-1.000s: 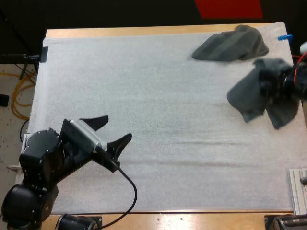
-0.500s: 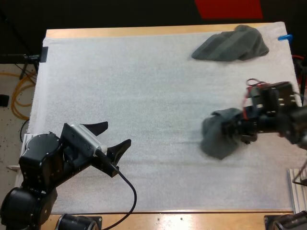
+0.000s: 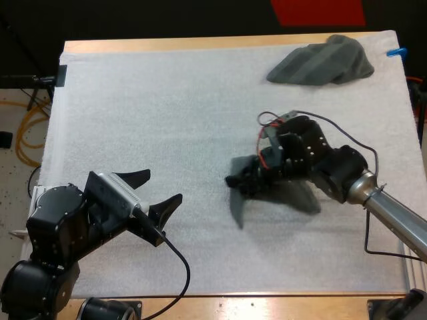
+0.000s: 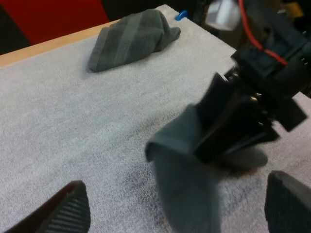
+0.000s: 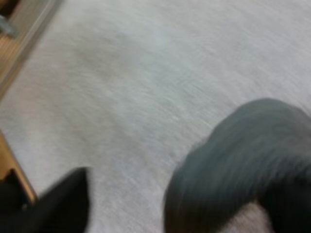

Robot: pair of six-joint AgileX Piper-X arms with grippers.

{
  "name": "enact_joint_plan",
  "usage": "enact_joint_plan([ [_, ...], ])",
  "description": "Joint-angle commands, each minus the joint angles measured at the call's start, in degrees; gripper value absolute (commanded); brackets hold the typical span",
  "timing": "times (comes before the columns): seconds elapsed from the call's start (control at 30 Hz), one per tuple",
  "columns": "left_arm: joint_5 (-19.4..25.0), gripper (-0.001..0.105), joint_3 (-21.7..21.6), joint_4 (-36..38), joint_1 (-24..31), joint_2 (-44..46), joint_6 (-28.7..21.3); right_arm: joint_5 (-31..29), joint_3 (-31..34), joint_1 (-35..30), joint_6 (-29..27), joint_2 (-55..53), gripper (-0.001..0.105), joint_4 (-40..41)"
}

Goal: Pick towel from pile fold and stack

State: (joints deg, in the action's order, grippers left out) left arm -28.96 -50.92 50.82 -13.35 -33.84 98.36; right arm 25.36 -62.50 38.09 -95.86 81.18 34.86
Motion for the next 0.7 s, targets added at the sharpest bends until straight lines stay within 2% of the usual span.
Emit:
enact_joint_plan([
  [0.0,-0.43,0.072,-0.27,0.29,-0.29,0.28,0.43,-0.48,-1.38,0.42,-0.90,-1.02,0.090,-0.76],
  [0.13,-0.43,0.072,-0.27,2.17,-0.29,0.28,0.20,-7.40,-4.05,1.57,-0.89,-3.03,0.089,4.76],
  [0.4,-0.19,0.072,-0.27,6.99,-0.29,0.28,-1.04,-14.23,-4.83,1.55,-0.92,-9.98,0.081,19.38],
  [0.47,0.14,0.072,-0.27,7.95,-0.29,0.28,-1.73,-18.07,-4.83,1.55,-1.59,-11.64,0.080,22.44],
  [0.57,0.83,0.072,-0.27,8.52,-0.29,0.28,-3.08,-25.60,-4.50,1.34,-2.37,-12.58,0.080,23.19],
  [0.67,0.99,0.072,-0.27,8.50,-0.29,0.28,-3.64,-28.10,-3.34,0.38,-3.42,-12.00,0.080,22.20],
])
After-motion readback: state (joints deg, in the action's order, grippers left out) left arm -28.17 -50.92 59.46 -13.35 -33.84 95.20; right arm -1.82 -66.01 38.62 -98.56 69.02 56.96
